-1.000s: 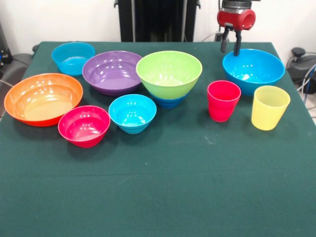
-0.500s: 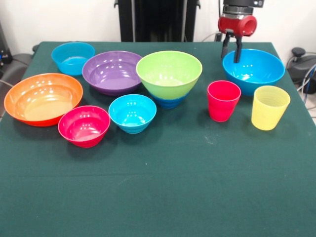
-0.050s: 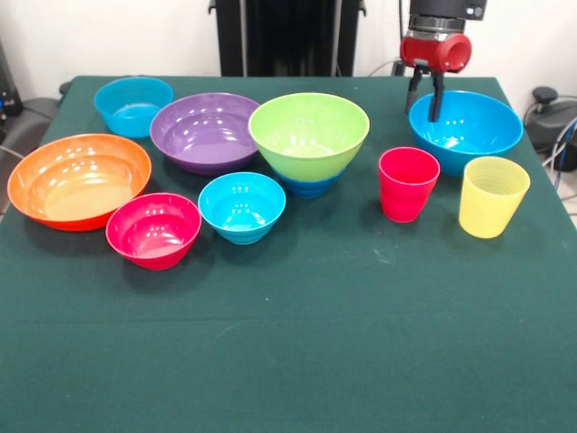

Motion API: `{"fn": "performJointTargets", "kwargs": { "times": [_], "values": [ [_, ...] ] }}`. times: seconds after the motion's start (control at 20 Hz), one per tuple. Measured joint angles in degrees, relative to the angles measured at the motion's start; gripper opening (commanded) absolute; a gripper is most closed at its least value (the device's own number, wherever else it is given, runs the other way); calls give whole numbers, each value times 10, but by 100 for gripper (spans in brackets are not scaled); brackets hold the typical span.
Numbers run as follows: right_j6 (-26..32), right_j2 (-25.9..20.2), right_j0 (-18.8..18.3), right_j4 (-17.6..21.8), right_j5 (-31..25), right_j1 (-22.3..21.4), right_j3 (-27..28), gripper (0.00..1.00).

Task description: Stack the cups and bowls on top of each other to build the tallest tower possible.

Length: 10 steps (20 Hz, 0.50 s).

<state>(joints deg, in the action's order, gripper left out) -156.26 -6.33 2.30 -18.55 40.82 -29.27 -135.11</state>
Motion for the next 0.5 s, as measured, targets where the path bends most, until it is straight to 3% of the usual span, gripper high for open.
{"fn": "performJointTargets", "kwargs": {
  "times": [0.5],
  "values": [
    [0,0,1,0,0,4,4,100]
  ]
}}
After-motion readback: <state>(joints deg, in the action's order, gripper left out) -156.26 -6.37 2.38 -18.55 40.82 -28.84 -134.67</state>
